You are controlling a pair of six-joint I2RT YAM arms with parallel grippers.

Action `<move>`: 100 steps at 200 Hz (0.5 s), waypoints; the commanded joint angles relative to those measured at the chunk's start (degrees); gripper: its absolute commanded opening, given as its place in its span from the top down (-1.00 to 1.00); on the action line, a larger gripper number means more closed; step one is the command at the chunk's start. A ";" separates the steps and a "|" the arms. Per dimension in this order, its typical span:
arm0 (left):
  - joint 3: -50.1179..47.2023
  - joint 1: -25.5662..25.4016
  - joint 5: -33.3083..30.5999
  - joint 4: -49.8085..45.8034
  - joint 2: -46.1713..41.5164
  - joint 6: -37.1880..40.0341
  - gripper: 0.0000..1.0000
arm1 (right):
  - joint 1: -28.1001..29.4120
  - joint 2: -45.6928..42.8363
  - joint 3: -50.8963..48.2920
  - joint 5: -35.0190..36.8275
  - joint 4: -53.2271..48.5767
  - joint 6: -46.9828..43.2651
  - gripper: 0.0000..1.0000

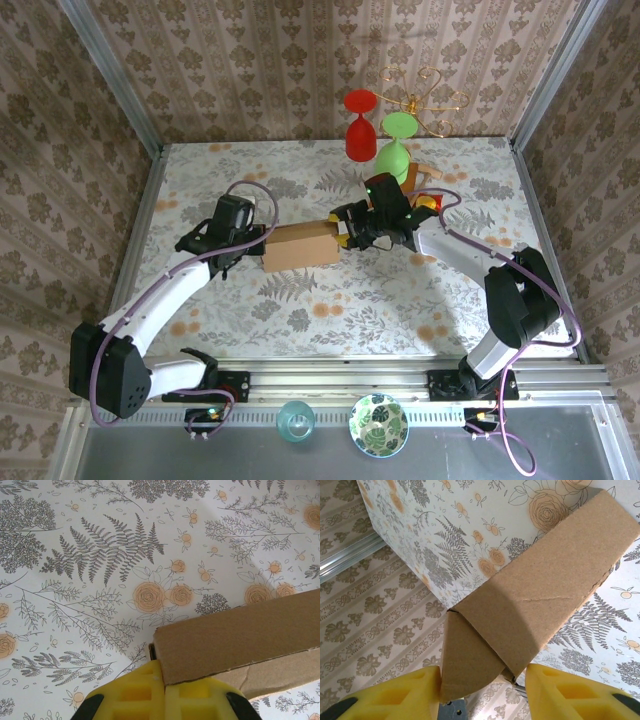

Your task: Fold the paper box

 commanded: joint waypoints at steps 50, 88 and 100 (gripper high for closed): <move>4.98 -0.07 5.43 -10.68 -3.63 -8.10 0.30 | 0.13 1.14 -1.95 -0.17 -0.54 -1.14 0.13; 3.31 6.27 14.59 -8.83 -9.70 -20.97 -0.02 | 0.04 1.62 -1.67 -0.18 -0.91 -1.56 0.17; 1.63 9.31 18.15 -6.11 -11.28 -25.72 -0.07 | 0.04 1.77 -1.56 -0.27 -0.82 -1.64 0.18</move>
